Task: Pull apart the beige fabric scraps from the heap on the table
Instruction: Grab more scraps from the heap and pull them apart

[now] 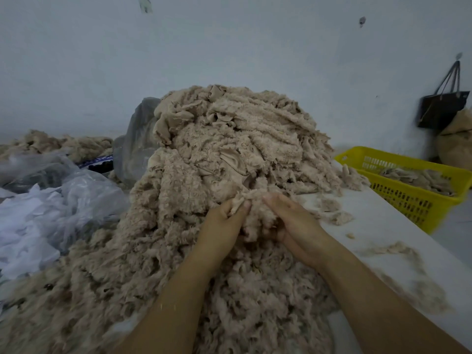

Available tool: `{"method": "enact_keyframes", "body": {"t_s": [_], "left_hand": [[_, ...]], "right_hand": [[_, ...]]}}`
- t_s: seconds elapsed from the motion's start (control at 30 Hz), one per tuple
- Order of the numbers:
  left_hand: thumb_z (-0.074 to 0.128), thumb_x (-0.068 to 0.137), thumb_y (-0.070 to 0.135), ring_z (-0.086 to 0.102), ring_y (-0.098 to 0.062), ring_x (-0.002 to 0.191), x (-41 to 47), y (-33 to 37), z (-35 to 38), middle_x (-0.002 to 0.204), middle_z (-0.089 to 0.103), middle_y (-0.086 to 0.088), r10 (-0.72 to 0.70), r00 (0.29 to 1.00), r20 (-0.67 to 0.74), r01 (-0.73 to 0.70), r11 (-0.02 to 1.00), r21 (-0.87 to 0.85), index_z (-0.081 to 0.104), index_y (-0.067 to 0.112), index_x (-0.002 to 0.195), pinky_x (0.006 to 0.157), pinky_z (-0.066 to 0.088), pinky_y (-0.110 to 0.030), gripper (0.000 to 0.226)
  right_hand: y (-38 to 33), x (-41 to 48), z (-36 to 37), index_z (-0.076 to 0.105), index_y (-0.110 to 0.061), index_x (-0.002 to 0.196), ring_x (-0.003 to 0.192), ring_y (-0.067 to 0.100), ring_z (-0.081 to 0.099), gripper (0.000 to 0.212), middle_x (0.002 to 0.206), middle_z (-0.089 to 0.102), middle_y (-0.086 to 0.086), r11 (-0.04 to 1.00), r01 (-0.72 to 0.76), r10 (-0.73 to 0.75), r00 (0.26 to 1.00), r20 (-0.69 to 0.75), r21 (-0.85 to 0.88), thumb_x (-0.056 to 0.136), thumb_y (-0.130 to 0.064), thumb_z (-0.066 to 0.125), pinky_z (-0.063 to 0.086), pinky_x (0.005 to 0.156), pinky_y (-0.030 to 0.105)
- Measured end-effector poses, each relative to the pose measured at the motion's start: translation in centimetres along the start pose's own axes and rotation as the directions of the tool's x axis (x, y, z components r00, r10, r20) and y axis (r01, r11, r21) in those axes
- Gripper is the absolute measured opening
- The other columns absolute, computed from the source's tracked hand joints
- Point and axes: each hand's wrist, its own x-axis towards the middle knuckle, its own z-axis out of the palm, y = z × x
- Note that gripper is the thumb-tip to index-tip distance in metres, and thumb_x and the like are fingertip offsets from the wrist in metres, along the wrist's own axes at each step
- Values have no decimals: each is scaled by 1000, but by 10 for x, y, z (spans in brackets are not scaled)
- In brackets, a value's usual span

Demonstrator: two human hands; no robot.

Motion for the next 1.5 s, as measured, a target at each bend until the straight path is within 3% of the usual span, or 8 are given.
{"method": "enact_keyframes", "body": {"t_s": [0.2, 0.37, 0.5, 0.63, 0.77, 1.03, 1.2, 1.5], "left_hand": [[66, 94, 33, 72, -15, 103, 4, 3, -5, 113, 74, 3, -195, 981, -22, 164, 880, -446, 69, 25, 119, 80, 60, -32, 26], [65, 85, 43, 70, -17, 106, 0, 2, -1, 110, 75, 1, -54, 996, 72, 69, 971, -227, 71, 23, 115, 93, 54, -37, 36], [55, 89, 54, 59, 18, 94, -1, 4, -5, 101, 65, 35, 16, 1000, 22, -13, 994, -104, 70, 50, 92, 80, 47, -7, 16], [49, 101, 38, 55, 7, 93, 6, 2, -18, 115, 50, 10, 246, 889, -386, -215, 969, 123, 61, 34, 100, 76, 47, -11, 13], [50, 100, 34, 50, -15, 118, 16, -7, -39, 146, 33, 0, 37, 709, -704, -83, 996, -31, 40, 25, 143, 87, 51, -32, 45], [48, 102, 36, 51, -18, 69, 13, -14, -31, 73, 54, 3, 66, 902, -426, -3, 989, 146, 54, 23, 79, 65, 45, -32, 26], [54, 99, 30, 62, -8, 67, -14, -5, 19, 76, 69, 2, 48, 860, 508, -280, 878, 389, 67, 19, 81, 65, 52, -27, 25], [45, 83, 72, 53, -2, 60, -12, -1, 14, 62, 57, 14, -15, 949, 316, -66, 967, 245, 64, 26, 71, 64, 40, -24, 52]], "right_hand": [[-4, 4, -12, 59, -18, 78, 52, 8, 44, 24, 69, 48, -1, 993, 76, -90, 983, -161, -92, 98, -31, 59, 41, 52, 24], [0, 1, -12, 72, -32, 101, 99, 18, 69, 41, 109, 72, -2, 967, 23, -32, 999, -31, -255, 71, -61, 74, 56, 87, 37], [12, 4, -11, 56, 5, 99, 77, 22, 57, 51, 85, 60, 8, 815, -26, 20, 1000, -17, -579, 93, -45, 63, 45, 73, 37], [-10, 2, -19, 72, -15, 88, 70, 13, 63, 26, 79, 69, -1, 961, 275, -252, 921, -297, 38, 101, -29, 55, 50, 61, 25], [-28, -3, -51, 64, -8, 112, 77, 16, 70, 59, 97, 69, 6, 740, 539, -139, 708, -692, 403, 99, -60, 41, 55, 61, 25], [-1, 12, -26, 69, -4, 100, 64, 14, 68, 49, 75, 72, 4, 997, 64, -72, 908, -412, -35, 102, -47, 44, 56, 58, 26], [6, 4, -8, 75, -23, 91, 83, 13, 73, 37, 87, 77, -4, 958, -47, 29, 997, -65, -284, 93, -54, 54, 54, 67, 20], [1, 2, -9, 62, -15, 84, 80, 22, 62, 23, 86, 65, 10, 971, 57, -89, 988, -128, -232, 101, -30, 55, 51, 78, 35]]}}
